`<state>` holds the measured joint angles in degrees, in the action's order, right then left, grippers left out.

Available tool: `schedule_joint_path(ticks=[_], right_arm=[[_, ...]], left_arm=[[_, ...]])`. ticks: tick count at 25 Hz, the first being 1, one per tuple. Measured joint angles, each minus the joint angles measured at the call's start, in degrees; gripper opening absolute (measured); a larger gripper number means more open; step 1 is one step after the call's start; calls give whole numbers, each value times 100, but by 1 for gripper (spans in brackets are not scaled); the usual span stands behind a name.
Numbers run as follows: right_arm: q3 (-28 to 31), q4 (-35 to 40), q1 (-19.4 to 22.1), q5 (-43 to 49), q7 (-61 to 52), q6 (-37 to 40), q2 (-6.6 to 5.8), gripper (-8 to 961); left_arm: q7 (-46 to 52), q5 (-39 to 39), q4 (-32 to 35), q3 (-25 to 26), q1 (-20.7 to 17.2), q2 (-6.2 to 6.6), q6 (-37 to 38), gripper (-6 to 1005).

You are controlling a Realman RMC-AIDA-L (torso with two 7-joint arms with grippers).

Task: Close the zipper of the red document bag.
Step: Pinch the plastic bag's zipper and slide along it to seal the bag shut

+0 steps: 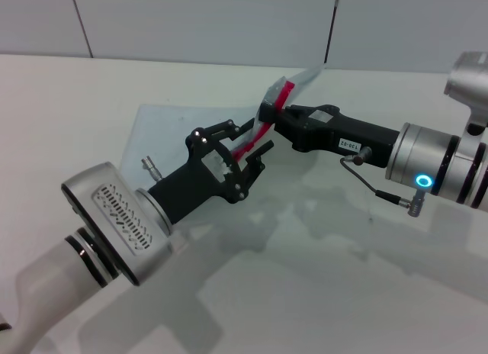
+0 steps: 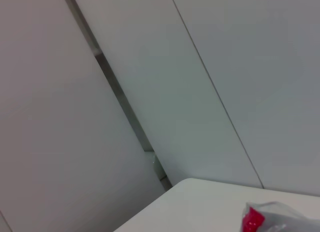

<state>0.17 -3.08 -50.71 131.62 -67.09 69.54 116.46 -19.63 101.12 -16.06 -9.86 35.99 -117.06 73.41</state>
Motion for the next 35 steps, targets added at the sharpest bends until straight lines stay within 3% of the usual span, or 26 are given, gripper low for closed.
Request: schedule_joint_path(ticks=[35], right_arm=[[46, 37, 31, -42, -41, -276, 8, 14]], left_arm=[[-147, -40, -63, 169, -84, 15, 184, 262]])
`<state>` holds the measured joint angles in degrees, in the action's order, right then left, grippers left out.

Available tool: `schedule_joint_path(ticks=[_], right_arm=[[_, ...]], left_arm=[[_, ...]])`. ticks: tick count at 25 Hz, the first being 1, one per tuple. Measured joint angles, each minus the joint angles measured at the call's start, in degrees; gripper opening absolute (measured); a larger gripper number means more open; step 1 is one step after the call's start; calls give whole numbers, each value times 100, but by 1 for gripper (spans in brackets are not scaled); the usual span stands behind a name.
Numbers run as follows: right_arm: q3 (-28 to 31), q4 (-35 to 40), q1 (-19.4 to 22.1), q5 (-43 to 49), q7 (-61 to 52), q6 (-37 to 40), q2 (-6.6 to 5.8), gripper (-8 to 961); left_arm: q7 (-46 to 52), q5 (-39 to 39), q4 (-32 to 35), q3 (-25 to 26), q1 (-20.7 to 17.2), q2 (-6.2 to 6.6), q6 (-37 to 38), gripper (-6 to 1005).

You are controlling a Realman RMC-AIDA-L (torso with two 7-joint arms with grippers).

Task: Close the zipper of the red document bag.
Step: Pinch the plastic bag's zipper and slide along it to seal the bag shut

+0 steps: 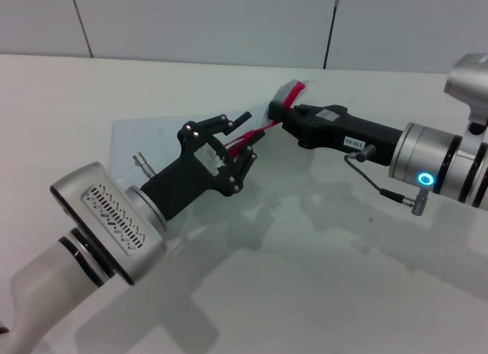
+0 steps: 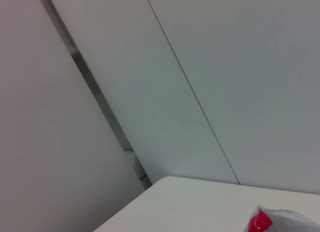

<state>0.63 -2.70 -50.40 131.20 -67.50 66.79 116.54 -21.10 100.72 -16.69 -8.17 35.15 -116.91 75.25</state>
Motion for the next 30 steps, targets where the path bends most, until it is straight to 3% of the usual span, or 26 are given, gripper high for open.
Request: schedule_joint_path(ticks=[16, 30], right_arm=[[-27, -21, -13, 11, 22, 7, -1, 13], [95, 303, 274, -286, 38, 28, -24, 13]], left_arm=[[30, 10, 9, -9, 26, 11, -63, 107], [77, -12, 9, -36, 2, 17, -73, 83]])
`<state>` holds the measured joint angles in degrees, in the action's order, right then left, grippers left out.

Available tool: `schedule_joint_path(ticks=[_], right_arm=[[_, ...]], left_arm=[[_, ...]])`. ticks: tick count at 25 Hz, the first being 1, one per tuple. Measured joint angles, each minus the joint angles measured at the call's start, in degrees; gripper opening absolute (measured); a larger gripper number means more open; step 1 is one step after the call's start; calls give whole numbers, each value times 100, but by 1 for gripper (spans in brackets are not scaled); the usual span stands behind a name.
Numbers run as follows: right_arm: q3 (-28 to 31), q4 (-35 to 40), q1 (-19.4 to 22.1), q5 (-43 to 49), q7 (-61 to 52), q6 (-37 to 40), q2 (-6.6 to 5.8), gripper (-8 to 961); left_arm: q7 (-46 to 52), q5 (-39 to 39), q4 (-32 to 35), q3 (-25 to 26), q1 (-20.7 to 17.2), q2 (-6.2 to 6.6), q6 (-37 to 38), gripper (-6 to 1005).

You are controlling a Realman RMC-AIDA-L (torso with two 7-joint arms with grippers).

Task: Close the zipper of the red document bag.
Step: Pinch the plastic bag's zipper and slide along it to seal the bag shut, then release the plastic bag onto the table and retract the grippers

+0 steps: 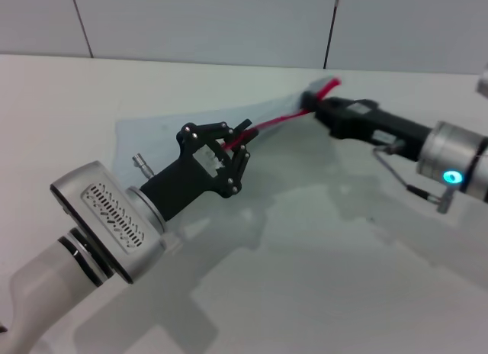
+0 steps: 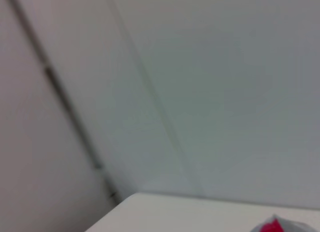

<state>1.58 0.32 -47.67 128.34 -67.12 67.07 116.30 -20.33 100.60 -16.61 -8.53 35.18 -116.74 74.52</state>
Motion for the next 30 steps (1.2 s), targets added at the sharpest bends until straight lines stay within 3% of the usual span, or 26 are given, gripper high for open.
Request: schedule_joint_path(ticks=[16, 27, 30], right_arm=[[75, 1028, 1067, -1349, -357, 29, -30, 28], [88, 1262, 1416, -1683, -321, 9, -37, 106], [88, 1363, 1513, -1775, -227, 67, -36, 127]], left_arm=[[2, 26, 9, -17, -120, 12, 2, 78], [-7, -74, 28, 144, -345, 21, -1, 72], [4, -287, 28, 207, -357, 21, -2, 195]])
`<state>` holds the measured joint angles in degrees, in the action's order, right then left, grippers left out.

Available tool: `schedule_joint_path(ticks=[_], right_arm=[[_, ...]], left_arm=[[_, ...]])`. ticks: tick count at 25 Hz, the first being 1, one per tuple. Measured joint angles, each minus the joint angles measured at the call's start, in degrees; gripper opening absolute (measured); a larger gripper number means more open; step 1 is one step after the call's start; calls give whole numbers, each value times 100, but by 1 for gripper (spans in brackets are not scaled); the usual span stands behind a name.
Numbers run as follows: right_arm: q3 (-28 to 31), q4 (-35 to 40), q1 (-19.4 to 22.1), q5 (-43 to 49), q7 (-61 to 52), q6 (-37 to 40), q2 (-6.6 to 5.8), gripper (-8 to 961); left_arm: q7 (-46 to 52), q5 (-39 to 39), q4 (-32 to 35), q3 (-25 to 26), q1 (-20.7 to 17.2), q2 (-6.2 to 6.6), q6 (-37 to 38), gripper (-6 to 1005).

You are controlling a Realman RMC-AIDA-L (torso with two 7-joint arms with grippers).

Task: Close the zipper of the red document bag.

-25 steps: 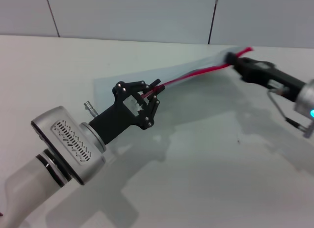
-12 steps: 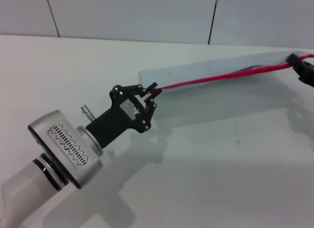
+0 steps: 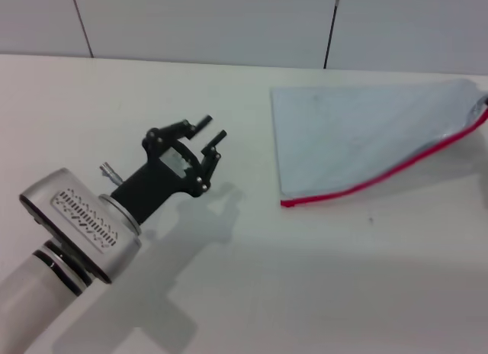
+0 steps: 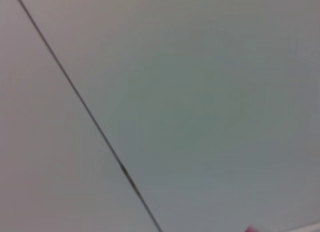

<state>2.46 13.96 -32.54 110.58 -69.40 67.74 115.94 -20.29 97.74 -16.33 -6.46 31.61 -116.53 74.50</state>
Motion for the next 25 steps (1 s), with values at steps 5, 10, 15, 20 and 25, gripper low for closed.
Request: schedule_joint_path(ticks=[5, 10, 15, 20, 25], right_arm=[[0, -163, 293, -618, 1273, 745, 48, 162], [0, -1014, 579, -1527, 3344, 1510, 59, 277], [0, -1783, 689, -2102, 4990, 1721, 63, 490], [0, -2376, 722, -2672, 6143, 1920, 104, 680], [-8, -2692, 729, -3012, 6639, 2013, 110, 861]], left_arm=[[1, -360, 47, 5, -26, 7, 53, 284], [19, -849, 88, 5, -80, 12, 142, 373], [595, -1103, 180, 32, -150, 32, 557, 543], [1576, -1118, 457, 64, -249, 42, 938, 542], [2235, -1119, 711, 66, -320, 47, 1211, 542]])
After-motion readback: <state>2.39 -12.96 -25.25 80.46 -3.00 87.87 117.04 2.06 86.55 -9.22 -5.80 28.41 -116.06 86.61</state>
